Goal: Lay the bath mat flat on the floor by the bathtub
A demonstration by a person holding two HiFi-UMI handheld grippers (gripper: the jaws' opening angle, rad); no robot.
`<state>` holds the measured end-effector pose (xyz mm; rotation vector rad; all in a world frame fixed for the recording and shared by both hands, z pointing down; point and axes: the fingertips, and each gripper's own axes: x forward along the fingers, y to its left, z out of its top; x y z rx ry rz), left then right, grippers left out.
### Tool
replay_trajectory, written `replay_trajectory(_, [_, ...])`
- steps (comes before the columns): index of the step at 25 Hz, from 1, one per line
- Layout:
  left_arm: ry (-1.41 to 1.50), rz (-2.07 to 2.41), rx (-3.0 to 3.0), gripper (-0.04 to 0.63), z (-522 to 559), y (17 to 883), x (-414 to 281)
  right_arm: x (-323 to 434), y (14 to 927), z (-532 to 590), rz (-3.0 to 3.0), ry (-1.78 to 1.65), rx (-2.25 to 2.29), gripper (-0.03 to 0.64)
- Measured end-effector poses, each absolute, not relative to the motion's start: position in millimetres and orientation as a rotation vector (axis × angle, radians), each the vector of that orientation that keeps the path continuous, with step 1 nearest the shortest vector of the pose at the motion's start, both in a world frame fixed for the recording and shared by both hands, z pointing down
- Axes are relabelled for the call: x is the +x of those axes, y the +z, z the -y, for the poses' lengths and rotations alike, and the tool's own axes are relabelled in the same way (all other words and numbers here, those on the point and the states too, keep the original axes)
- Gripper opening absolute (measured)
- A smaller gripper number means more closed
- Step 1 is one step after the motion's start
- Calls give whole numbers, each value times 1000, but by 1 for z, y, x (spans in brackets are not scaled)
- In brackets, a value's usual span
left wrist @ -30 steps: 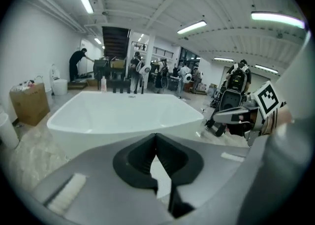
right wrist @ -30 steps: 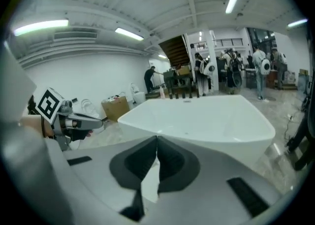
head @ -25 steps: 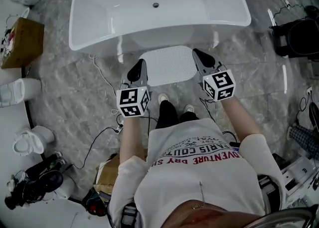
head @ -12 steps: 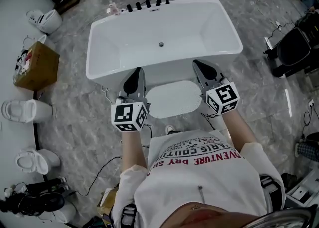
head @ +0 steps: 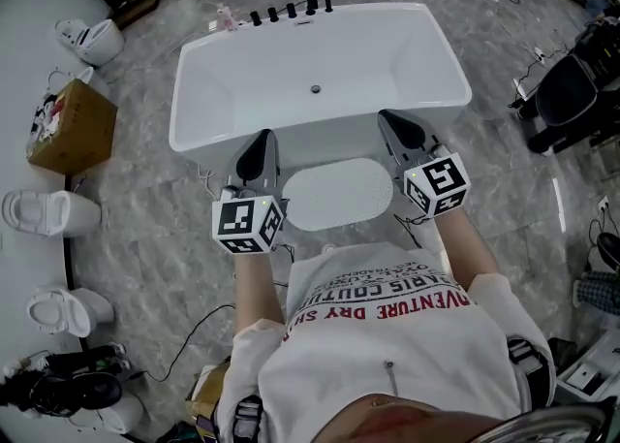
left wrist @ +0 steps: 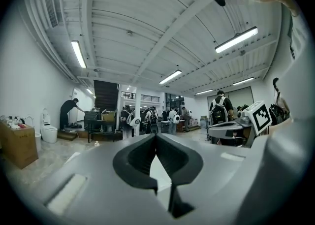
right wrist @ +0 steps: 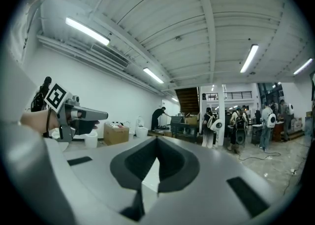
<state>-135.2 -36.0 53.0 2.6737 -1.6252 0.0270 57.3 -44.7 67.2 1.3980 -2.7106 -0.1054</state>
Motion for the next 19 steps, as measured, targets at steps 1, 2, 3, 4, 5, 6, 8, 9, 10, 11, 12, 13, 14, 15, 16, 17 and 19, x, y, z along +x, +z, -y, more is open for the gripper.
replay_trajectory(1, [29,1629,2665,12,34,54,-139,55,68,44,2711,-104,1393,8])
replay_trajectory(2, [32,1631,2659,12,33,55,-142,53,68,42,2711,-101,1387,8])
replay_trajectory(3, [34,1633,2655,12,31,56,-144,51,69,41,2712,-96,1382,8])
replay_trajectory(4, [35,1633,2654,12,30,56,-145,50,71,40,2711,-92,1378,8])
replay_trajectory(5, [36,1632,2655,12,29,56,-145,49,72,40,2710,-89,1375,8])
replay_trajectory(6, [38,1628,2659,12,28,56,-145,49,74,39,2709,-86,1372,8])
replay_trajectory(8, [52,1609,2672,12,25,57,-146,47,75,37,2711,-77,1367,8])
replay_trajectory(9, [64,1598,2680,12,25,57,-145,46,75,36,2714,-74,1366,8])
replay_trajectory(10, [76,1588,2687,12,24,58,-145,46,75,36,2718,-71,1365,8])
replay_trajectory(11, [88,1581,2691,12,24,58,-144,46,74,36,2721,-70,1363,8])
replay_trajectory(12, [97,1576,2694,12,24,59,-142,46,73,37,2723,-69,1361,8])
replay_trajectory(13, [102,1571,2696,12,24,59,-142,46,73,37,2725,-67,1358,8])
replay_trajectory(14, [104,1565,2698,12,24,59,-141,46,73,37,2728,-64,1356,8])
replay_trajectory(15, [105,1559,2700,12,23,60,-141,45,73,37,2731,-59,1356,8])
replay_trajectory(16, [108,1554,2702,12,23,61,-141,45,74,38,2734,-52,1358,8])
replay_trajectory(17, [112,1550,2705,12,23,62,-140,46,75,38,2736,-44,1362,8])
replay_trajectory(19, [120,1545,2710,12,23,64,-140,47,78,39,2741,-29,1370,8])
